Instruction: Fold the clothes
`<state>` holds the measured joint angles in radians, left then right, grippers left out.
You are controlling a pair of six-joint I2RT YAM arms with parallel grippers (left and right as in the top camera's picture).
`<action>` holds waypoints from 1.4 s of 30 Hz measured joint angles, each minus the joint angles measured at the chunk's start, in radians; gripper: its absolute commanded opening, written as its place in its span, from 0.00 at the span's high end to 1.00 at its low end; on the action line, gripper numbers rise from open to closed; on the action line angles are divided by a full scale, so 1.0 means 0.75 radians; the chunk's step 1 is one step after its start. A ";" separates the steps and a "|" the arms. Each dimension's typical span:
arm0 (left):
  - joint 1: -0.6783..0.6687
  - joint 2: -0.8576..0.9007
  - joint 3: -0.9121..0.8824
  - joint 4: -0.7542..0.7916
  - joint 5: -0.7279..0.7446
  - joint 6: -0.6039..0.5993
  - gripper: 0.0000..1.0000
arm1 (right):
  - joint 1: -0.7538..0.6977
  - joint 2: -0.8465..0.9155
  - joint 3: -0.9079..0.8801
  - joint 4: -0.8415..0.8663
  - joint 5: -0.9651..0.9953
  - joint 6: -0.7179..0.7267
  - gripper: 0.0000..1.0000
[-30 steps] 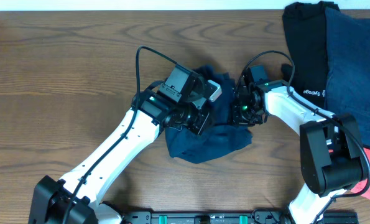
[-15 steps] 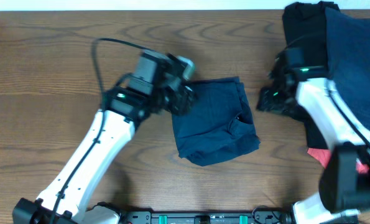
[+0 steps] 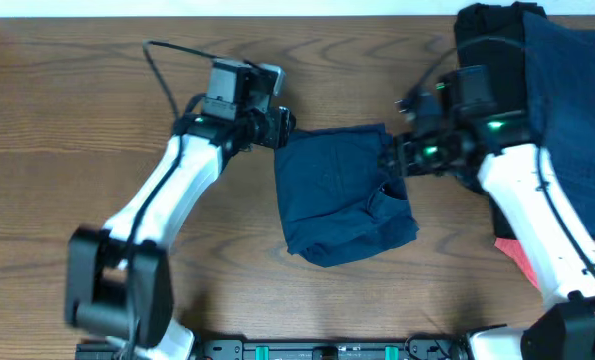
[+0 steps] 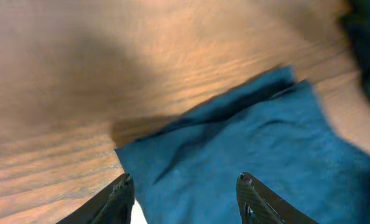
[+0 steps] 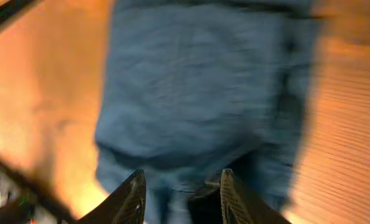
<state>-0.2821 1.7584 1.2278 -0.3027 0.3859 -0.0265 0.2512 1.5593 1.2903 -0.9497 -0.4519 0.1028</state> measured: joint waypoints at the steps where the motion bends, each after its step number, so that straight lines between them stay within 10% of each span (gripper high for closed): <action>1: 0.000 0.044 0.000 0.007 0.002 0.000 0.45 | 0.031 0.010 0.000 -0.006 -0.013 -0.007 0.65; 14: 0.000 0.263 0.003 -0.204 0.047 -0.001 0.45 | 0.194 0.274 -0.154 -0.053 0.142 0.023 0.64; 31: -0.067 0.250 0.006 -0.815 0.172 -0.009 0.71 | 0.120 0.408 -0.228 0.371 0.541 0.156 0.55; 33: -0.063 0.207 0.006 -0.808 0.175 -0.004 0.57 | 0.108 0.417 -0.207 0.367 0.583 0.152 0.54; 35: -0.052 0.134 0.005 -0.773 0.173 0.000 0.11 | 0.098 0.422 -0.179 0.347 0.630 0.140 0.52; 42: -0.002 -0.140 0.012 -0.382 0.174 -0.005 0.02 | 0.085 0.371 -0.068 0.262 0.712 0.114 0.48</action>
<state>-0.2836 1.6531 1.2369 -0.5892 0.5163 -0.0299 0.3153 1.8374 1.2392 -0.7532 0.0818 0.1883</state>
